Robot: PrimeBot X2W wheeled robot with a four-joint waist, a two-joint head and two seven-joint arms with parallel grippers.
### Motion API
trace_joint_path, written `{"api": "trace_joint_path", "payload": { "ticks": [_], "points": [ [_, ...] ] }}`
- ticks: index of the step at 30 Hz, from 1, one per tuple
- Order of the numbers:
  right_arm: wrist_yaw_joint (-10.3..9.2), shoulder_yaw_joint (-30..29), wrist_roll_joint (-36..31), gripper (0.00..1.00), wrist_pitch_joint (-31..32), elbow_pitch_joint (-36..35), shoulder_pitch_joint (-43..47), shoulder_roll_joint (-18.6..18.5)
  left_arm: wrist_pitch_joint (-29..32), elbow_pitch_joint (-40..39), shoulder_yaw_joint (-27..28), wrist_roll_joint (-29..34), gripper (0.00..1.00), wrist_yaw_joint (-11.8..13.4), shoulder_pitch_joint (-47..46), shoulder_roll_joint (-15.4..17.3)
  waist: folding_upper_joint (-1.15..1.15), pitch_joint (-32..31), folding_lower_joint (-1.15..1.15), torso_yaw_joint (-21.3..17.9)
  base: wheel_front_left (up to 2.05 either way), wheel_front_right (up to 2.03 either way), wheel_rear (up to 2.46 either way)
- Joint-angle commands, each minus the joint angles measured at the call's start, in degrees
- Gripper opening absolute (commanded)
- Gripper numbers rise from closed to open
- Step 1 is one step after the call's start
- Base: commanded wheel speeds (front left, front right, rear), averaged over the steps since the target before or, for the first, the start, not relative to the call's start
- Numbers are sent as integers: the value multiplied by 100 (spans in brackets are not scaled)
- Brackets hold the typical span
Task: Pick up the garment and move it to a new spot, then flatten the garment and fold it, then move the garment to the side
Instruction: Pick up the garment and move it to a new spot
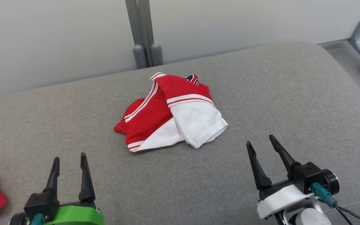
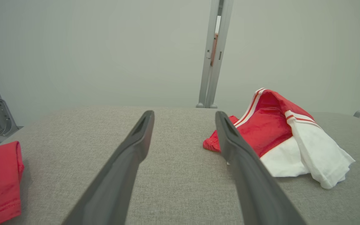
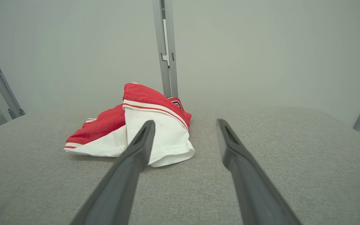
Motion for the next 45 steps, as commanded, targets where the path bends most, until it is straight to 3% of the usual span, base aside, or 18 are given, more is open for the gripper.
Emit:
{"api": "trace_joint_path", "payload": {
  "ticks": [1,9,30,45],
  "points": [
    [-8,17,9,100,-1,3,105,-40,-2,-62,42,88,100,-73,192,-38,0,-194,0,-65,0,0,0],
    [-8,101,110,100,-1,-41,363,-134,-2,-260,132,356,100,-342,835,-179,0,-492,0,166,0,0,0],
    [-8,-77,181,100,-1,-198,707,-165,-3,-495,-250,355,100,-104,1270,-198,0,-625,0,801,0,0,0],
    [-8,-205,124,100,-1,-173,726,-84,-3,-539,-230,632,100,-187,1000,-199,0,-548,0,869,0,0,0]
  ]
}}
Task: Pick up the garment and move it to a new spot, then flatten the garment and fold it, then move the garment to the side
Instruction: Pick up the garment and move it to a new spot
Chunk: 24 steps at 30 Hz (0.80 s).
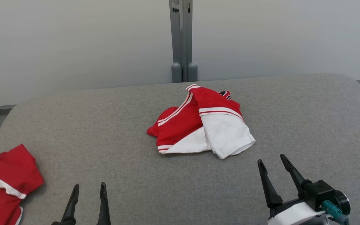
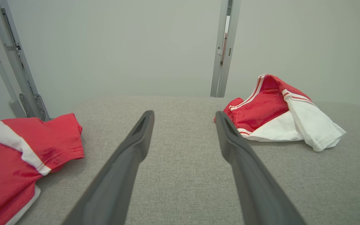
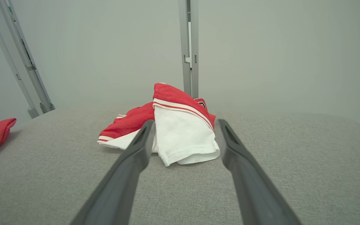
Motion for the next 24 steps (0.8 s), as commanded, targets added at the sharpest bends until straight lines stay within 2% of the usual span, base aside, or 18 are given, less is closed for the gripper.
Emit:
{"api": "trace_joint_path", "payload": {
  "ticks": [1,24],
  "points": [
    [-8,-26,-23,100,-1,6,60,17,-3,12,9,83,100,-31,-108,3,0,3,0,-11,0,0,0],
    [-8,-88,-36,100,-1,12,42,69,-3,143,-4,121,100,-10,-204,3,0,36,0,-34,0,0,0]
  ]
}}
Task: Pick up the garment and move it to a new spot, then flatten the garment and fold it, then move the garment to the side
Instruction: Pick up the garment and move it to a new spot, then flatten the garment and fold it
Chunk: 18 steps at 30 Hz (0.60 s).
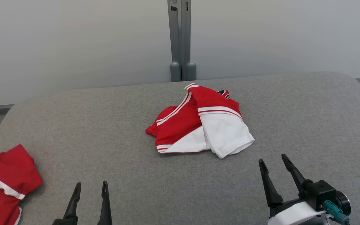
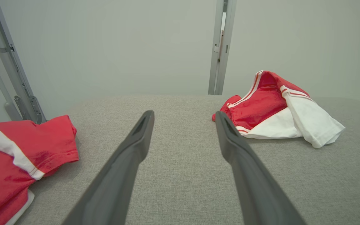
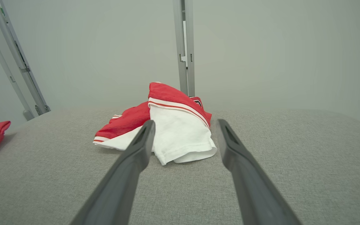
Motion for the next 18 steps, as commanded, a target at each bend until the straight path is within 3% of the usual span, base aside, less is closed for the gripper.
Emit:
{"api": "trace_joint_path", "payload": {
  "ticks": [1,18],
  "points": [
    [-8,6,-21,100,-1,-8,32,-4,-3,9,24,37,100,26,-87,3,0,7,0,0,0,0,0],
    [-8,4,-54,100,-1,-59,16,1,-2,91,-7,8,100,-19,-170,3,0,134,0,-12,0,0,0]
  ]
}}
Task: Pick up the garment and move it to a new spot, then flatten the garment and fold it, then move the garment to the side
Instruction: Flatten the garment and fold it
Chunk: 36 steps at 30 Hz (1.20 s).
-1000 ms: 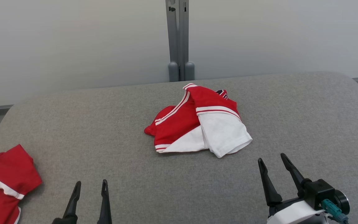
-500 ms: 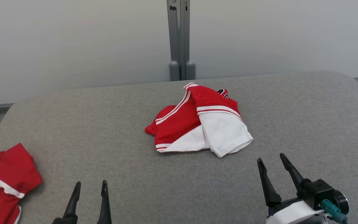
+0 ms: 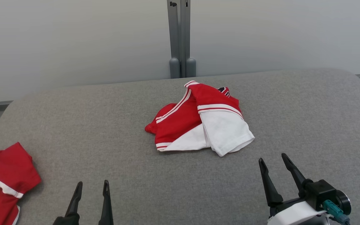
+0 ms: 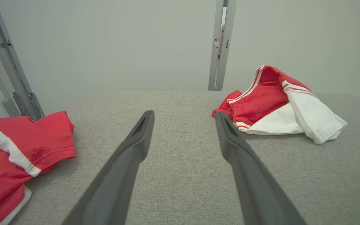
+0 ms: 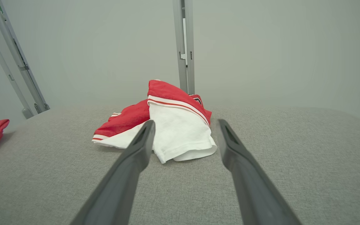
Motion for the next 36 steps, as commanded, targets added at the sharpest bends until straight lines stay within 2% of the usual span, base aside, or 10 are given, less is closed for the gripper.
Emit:
{"api": "trace_joint_path", "payload": {
  "ticks": [1,7,14,18,24,33,34,35,36],
  "points": [
    [-8,-16,-39,100,-1,-41,-2,-4,-3,81,-33,5,100,-58,-185,3,0,74,0,15,0,0,0],
    [-8,62,-85,100,-1,-33,-188,-32,-1,564,-427,-212,100,-282,-797,4,0,406,0,37,0,0,0],
    [-8,214,-75,100,-1,-64,-490,-29,0,1619,-1039,-1081,100,-480,-1871,7,0,854,0,-147,0,0,0],
    [-8,262,-92,100,-1,-114,-696,-57,-1,2292,-1396,-1122,100,-602,-2605,8,0,1200,0,-290,0,0,0],
    [-8,294,-130,100,-1,-186,-946,-123,7,3304,-1650,-1134,100,-633,-3559,12,0,1636,0,-460,0,0,0],
    [-8,351,-198,100,-1,-184,-1160,-115,4,4442,-1699,-1140,100,-503,-4346,13,0,1909,0,-678,0,0,0],
    [-8,357,-186,100,-1,-190,-1177,-110,3,4520,-1710,-1121,89,-508,-4403,13,0,1918,0,-692,0,0,0],
    [-8,355,-175,100,-1,-192,-1188,-106,2,4559,-1708,-1138,55,-525,-4438,13,0,1924,0,-702,0,0,0],
    [-8,360,-171,100,-1,-184,-1197,-100,1,4608,-1731,-1181,38,-561,-4471,13,0,1927,0,-711,0,0,0]
  ]
}}
